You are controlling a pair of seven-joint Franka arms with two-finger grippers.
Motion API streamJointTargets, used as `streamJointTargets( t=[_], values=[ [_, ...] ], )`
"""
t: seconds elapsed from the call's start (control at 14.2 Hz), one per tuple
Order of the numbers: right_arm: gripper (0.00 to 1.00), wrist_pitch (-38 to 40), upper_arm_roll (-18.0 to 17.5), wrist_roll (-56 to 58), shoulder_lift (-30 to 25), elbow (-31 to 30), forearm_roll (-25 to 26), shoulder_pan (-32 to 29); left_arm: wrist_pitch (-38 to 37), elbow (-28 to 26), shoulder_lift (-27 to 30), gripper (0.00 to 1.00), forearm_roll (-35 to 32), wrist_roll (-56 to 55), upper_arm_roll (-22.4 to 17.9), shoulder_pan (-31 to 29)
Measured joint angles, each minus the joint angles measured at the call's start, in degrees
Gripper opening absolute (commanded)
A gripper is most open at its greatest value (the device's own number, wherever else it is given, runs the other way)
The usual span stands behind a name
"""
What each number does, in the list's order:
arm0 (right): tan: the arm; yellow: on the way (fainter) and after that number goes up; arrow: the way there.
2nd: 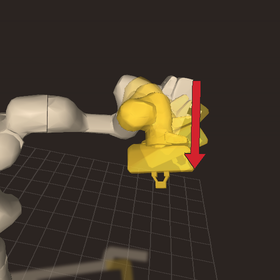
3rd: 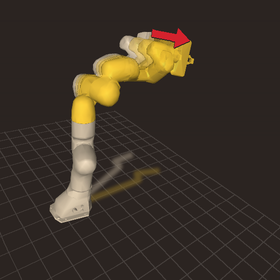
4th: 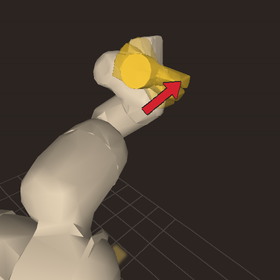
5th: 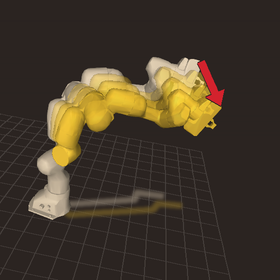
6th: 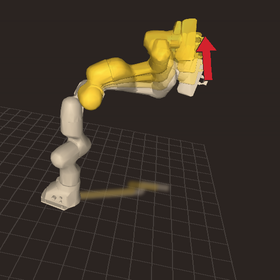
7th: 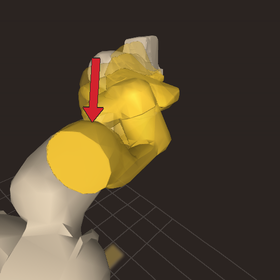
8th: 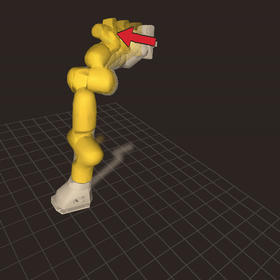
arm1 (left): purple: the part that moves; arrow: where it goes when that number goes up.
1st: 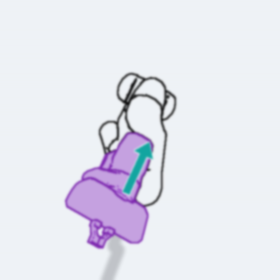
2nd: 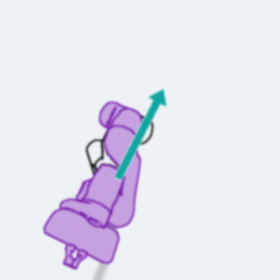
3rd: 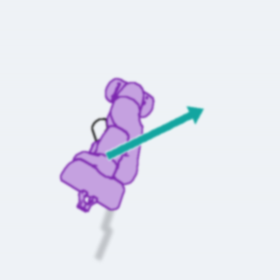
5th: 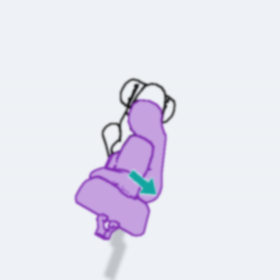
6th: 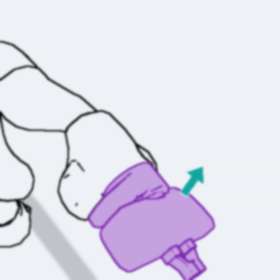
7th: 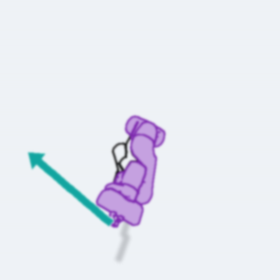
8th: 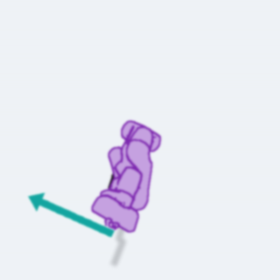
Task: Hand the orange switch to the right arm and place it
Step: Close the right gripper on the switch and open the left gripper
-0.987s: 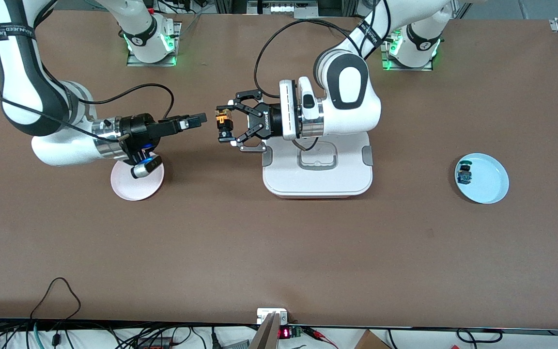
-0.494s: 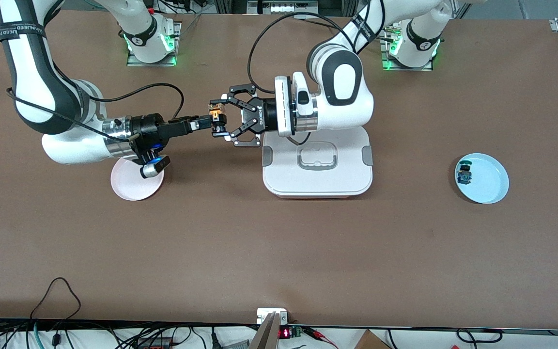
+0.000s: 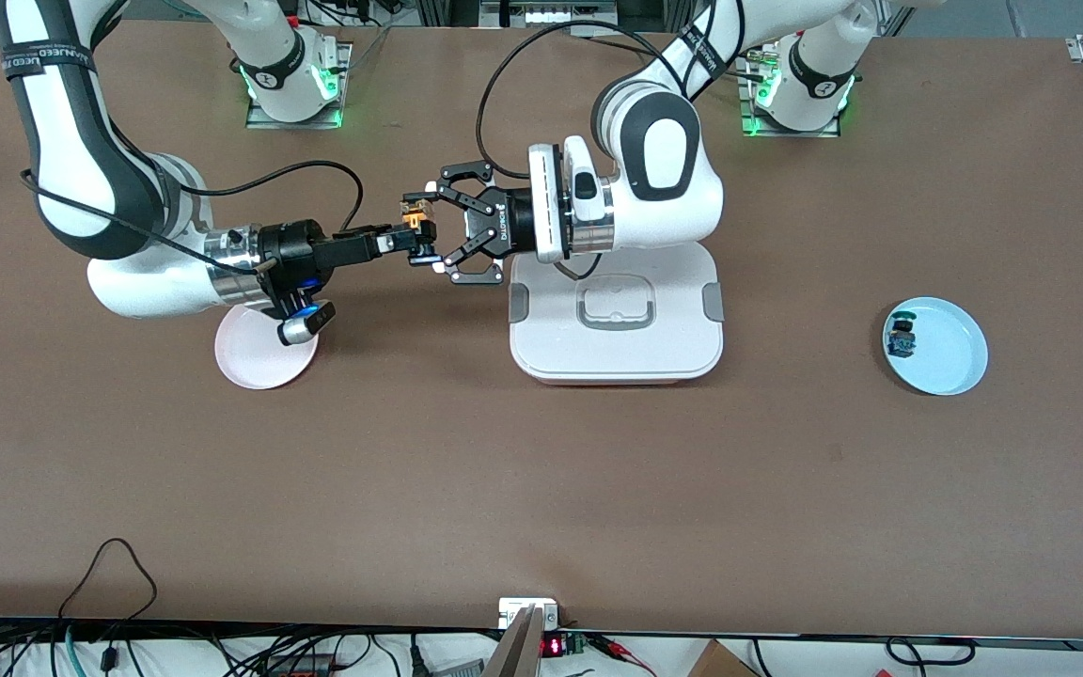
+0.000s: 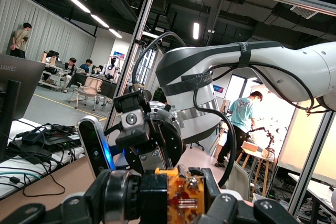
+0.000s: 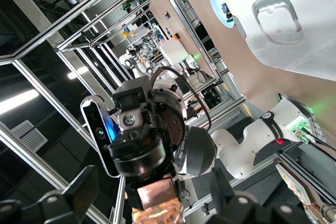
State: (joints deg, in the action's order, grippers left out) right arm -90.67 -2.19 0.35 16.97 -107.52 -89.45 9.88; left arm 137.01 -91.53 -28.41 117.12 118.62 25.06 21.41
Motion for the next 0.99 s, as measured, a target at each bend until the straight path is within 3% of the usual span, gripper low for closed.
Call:
streamJointTargets(
  t=[0.14, 0.42, 0.49, 0.63, 0.85, 0.92, 0.99],
  values=[
    [0.84, 0.1, 0.0, 0.0, 0.0, 0.0, 0.0, 0.0, 0.0, 0.0, 0.0, 0.00, 0.0, 0.0, 0.0, 0.0],
    [0.20, 3.7, 0.3, 0.0, -0.1, -0.5, 0.0, -0.3, 0.0, 0.1, 0.0, 0.00, 0.0, 0.0, 0.0, 0.0],
    [0.13, 5.2, 0.4, 0.0, -0.1, -0.7, -0.3, -0.8, 0.0, 0.1, 0.0, 0.00, 0.0, 0.0, 0.0, 0.0],
    [0.06, 7.5, 0.4, 0.8, -0.1, -0.7, -0.3, -1.6, 0.0, 0.6, 0.0, 0.00, 0.6, -0.9, 0.2, 0.4],
    [0.06, 8.6, 0.4, 0.8, -0.1, -0.7, -0.3, -2.1, 0.1, 1.0, -0.2, 0.04, 0.8, -1.0, 0.4, 0.7],
    [0.06, 8.6, 0.4, 0.8, -0.1, -0.7, -0.4, -2.1, 0.1, 1.0, -0.2, 0.10, 0.8, -1.0, 0.4, 0.7],
    [0.06, 8.6, 0.4, 0.8, -0.1, -0.7, -0.4, -2.1, 0.1, 1.1, -0.2, 0.39, 0.8, -1.0, 0.4, 0.7]
  ],
)
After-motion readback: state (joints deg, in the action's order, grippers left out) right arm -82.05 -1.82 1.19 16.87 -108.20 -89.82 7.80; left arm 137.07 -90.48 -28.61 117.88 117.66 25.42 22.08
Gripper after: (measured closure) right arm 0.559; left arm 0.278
